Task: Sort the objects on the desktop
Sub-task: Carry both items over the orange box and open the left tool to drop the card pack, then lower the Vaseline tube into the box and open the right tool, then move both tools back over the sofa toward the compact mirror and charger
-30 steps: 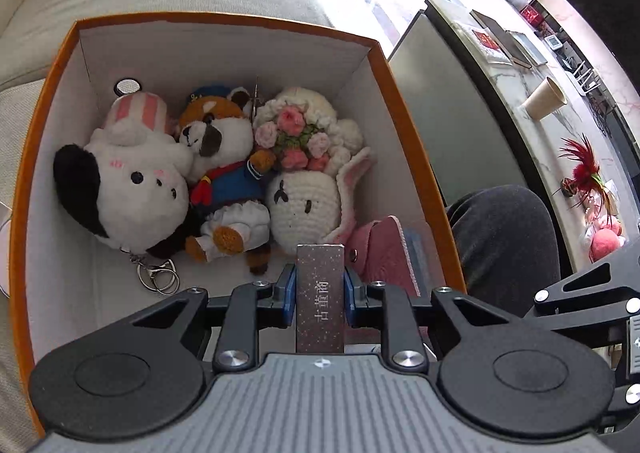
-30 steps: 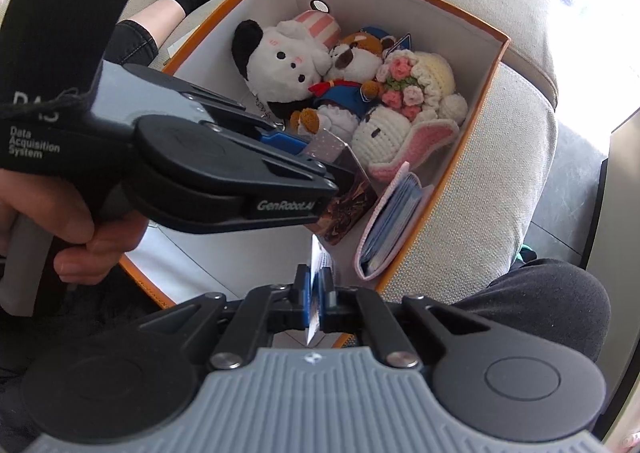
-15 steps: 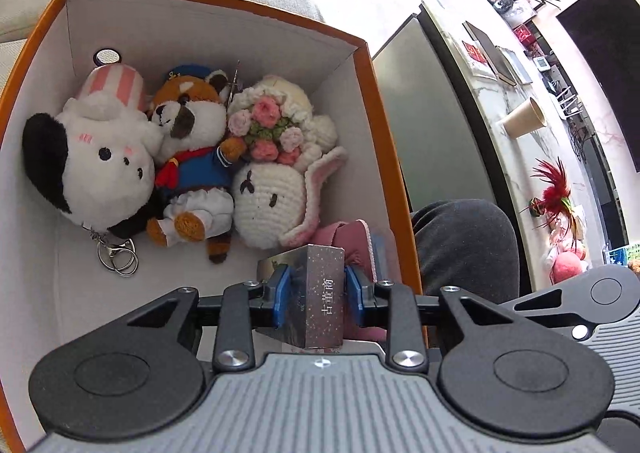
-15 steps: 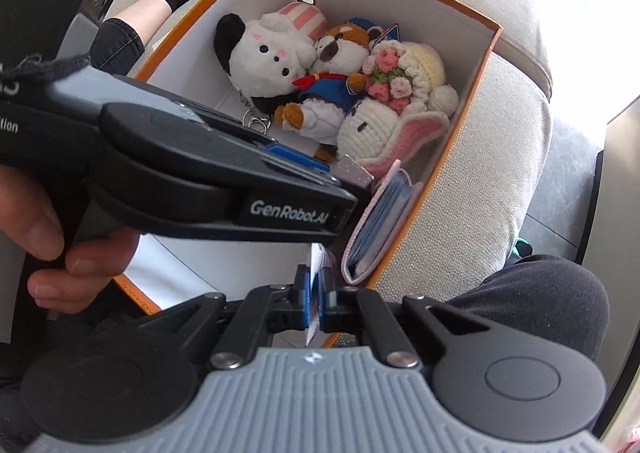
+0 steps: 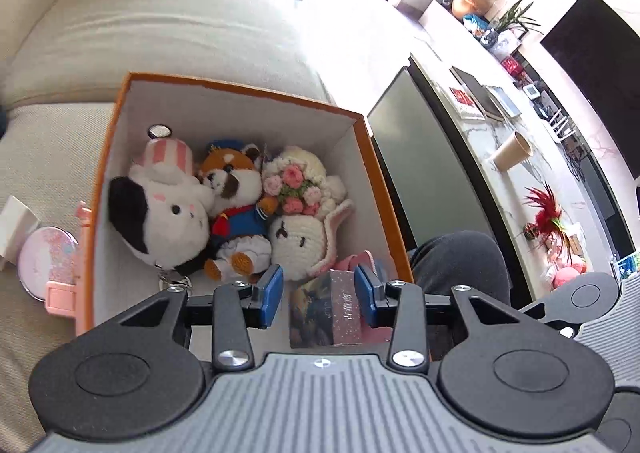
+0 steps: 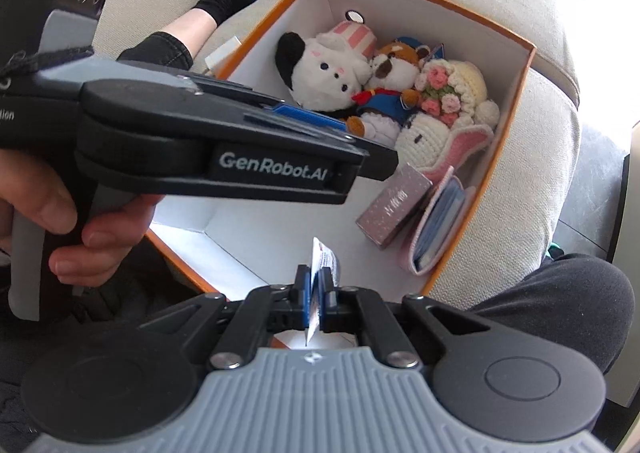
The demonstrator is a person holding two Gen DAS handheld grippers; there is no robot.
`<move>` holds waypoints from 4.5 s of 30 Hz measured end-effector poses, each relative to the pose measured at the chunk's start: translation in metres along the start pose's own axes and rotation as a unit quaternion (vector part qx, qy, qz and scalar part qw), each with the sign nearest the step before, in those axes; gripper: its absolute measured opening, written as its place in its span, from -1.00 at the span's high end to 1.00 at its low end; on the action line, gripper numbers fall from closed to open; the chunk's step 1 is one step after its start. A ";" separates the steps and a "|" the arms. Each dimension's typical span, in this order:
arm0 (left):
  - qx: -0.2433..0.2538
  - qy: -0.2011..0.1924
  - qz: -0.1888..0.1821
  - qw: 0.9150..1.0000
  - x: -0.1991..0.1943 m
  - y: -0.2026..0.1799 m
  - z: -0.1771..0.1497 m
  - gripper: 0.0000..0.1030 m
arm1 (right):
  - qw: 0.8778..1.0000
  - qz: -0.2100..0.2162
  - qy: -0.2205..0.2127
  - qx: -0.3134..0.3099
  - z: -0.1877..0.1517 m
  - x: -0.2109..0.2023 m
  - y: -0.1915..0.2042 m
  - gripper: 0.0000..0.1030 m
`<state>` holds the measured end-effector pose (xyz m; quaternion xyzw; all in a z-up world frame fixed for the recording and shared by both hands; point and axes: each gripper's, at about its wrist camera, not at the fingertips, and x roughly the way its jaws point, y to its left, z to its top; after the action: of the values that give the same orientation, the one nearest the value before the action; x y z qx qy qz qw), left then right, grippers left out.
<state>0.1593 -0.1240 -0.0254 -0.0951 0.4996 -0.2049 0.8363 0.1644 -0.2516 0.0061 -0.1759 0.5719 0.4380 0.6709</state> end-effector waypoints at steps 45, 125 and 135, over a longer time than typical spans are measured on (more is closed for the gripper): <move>-0.021 -0.073 0.044 0.996 -0.072 0.066 -0.048 0.32 | 0.997 -0.062 -0.004 0.055 -0.004 0.036 0.014 0.71; -0.030 -0.047 0.120 0.991 -0.056 0.255 -0.032 0.31 | 0.921 -0.099 0.112 -0.360 0.177 0.211 0.176 -0.19; -0.040 -0.053 0.114 0.991 -0.060 0.257 -0.035 0.31 | 0.901 -0.132 0.112 -0.398 0.163 0.221 0.183 -0.51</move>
<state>0.1668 0.1344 -0.0876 -0.0818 0.4697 -0.0832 0.8751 0.1110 0.0554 -0.1032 -0.5502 0.3926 0.5138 0.5283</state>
